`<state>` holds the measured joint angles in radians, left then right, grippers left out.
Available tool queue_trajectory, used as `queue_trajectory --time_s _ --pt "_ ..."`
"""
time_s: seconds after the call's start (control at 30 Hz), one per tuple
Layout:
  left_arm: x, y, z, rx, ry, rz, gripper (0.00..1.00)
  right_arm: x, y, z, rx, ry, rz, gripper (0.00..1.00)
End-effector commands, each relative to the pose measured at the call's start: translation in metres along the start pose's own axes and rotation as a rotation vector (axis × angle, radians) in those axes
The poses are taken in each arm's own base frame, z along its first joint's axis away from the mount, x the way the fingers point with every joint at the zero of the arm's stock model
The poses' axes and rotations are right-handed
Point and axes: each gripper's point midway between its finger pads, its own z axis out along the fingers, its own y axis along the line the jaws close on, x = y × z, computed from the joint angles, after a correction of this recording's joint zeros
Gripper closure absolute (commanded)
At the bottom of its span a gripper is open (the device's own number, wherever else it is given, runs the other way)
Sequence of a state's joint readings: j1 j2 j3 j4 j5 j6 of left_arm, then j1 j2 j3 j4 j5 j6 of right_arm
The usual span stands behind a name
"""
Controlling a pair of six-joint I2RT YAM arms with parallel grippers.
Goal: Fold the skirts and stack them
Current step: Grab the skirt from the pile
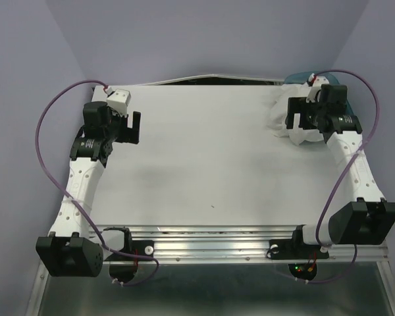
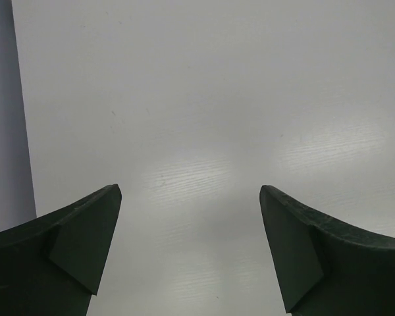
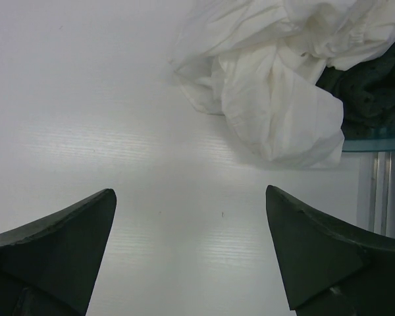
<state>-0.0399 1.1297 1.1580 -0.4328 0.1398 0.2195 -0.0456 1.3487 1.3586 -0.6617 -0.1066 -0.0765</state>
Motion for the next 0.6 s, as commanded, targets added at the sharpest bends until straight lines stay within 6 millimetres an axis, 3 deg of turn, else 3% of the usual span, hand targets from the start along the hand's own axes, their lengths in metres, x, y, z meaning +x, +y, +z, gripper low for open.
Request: queue_trajectory --time_s 0.0,0.17,0.2,0.23,0.27,0.3,0.33,0.4,0.43,0.57 --pt "-0.012 -0.010 0.000 0.060 -0.042 0.034 0.01 -0.045 -0.024 -0.007 0.099 -0.108 0.044 0.00" --pt "-0.016 -0.016 0.005 0.104 -0.032 0.035 0.01 -0.073 -0.062 0.006 0.126 -0.131 0.121 0.00" --pt "-0.018 -0.016 0.005 0.107 -0.036 0.032 0.01 -0.093 -0.070 -0.001 0.137 -0.175 0.126 0.00" --pt "-0.017 -0.016 0.007 0.107 -0.031 0.027 0.01 -0.093 -0.086 0.010 0.160 -0.159 0.153 0.00" --pt "-0.019 -0.017 0.007 0.112 -0.035 0.025 0.01 -0.112 -0.095 0.003 0.172 -0.198 0.156 0.00" --pt "-0.019 -0.018 0.007 0.115 -0.035 0.017 0.01 -0.110 -0.111 0.016 0.191 -0.181 0.207 0.00" --pt "-0.021 -0.018 0.007 0.119 -0.038 0.014 0.01 -0.123 -0.111 0.008 0.188 -0.215 0.208 0.00" --pt "-0.023 -0.019 0.007 0.123 -0.045 0.009 0.01 -0.123 -0.136 0.024 0.220 -0.203 0.255 0.00" --pt "-0.024 -0.019 0.007 0.122 -0.047 0.007 0.01 -0.136 -0.144 0.022 0.226 -0.235 0.278 0.00" --pt "-0.025 -0.020 0.007 0.120 -0.051 -0.003 0.01 -0.133 -0.184 0.058 0.244 -0.222 0.381 0.00"
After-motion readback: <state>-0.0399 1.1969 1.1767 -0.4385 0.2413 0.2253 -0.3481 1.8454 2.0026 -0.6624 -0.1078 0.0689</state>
